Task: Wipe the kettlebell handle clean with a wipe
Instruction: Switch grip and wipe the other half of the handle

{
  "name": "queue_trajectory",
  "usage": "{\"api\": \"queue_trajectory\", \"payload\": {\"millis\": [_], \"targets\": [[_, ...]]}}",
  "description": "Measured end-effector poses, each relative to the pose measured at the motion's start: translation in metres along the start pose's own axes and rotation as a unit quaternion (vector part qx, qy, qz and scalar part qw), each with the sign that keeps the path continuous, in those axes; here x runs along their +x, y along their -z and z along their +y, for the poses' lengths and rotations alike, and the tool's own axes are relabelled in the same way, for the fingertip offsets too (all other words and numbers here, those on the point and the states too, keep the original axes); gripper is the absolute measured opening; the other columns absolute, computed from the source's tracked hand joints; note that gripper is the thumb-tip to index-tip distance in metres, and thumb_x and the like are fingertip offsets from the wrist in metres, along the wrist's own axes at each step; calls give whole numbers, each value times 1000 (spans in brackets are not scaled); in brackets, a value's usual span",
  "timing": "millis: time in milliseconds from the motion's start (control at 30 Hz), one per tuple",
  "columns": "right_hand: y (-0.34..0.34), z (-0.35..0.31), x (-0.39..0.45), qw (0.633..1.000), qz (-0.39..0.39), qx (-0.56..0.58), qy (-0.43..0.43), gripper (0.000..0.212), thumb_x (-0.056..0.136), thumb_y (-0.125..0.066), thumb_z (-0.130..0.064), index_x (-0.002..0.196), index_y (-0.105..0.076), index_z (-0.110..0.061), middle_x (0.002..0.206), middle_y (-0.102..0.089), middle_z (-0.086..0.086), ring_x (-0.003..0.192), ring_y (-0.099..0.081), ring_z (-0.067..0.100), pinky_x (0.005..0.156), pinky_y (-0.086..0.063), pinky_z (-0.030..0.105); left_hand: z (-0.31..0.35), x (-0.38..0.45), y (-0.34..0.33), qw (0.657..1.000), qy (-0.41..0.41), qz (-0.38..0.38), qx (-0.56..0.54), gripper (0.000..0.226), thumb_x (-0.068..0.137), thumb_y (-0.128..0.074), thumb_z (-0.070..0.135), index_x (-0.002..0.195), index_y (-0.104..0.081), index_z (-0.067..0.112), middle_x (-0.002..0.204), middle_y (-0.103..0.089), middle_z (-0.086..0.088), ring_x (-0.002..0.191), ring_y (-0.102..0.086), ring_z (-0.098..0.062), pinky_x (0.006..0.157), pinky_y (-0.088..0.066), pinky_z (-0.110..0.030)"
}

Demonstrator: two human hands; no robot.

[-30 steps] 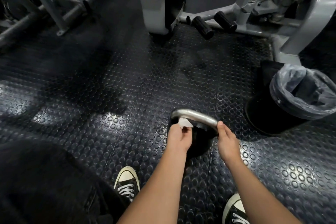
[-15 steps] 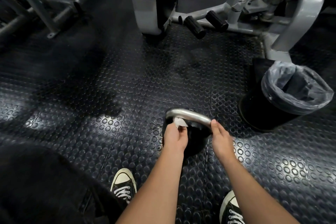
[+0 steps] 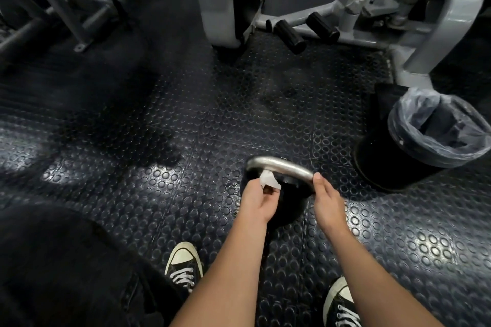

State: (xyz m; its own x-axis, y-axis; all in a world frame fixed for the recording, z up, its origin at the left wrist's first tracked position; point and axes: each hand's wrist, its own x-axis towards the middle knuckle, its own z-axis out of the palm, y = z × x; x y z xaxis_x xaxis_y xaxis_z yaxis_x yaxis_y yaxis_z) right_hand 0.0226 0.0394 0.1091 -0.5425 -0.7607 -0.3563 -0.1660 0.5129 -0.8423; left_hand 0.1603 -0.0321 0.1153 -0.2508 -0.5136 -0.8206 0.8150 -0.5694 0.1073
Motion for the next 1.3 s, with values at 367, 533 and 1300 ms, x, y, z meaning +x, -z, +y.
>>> {"api": "queue_trajectory", "payload": {"millis": [367,533,1300], "targets": [[1,-1,0,1000,0,-1,-3,63,95,-36,-65,140,-52,-24,141,-54,-1,131,-46,18,113,-33,38,-7,9,6,999,-29,-8,-13,22,112,-49,-1,96,-64,1,88,-63,-9,79,-59,-12,60,-54,-18],[2,-1,1,1000,4,-6,-3,62,96,-37,-63,140,-51,-22,141,-54,0,132,-46,19,113,-32,37,-1,13,-2,996,-25,24,-83,29,109,-40,-9,88,-57,1,84,-57,-10,74,-56,-14,42,-53,-16],[1,-8,-5,1000,4,-3,0,56,97,-35,-61,137,-54,-27,136,-57,-1,126,-48,16,108,-34,35,-5,1,-4,997,-53,39,37,25,107,-45,-11,92,-60,2,86,-58,-8,75,-56,-13,41,-50,-14]]}}
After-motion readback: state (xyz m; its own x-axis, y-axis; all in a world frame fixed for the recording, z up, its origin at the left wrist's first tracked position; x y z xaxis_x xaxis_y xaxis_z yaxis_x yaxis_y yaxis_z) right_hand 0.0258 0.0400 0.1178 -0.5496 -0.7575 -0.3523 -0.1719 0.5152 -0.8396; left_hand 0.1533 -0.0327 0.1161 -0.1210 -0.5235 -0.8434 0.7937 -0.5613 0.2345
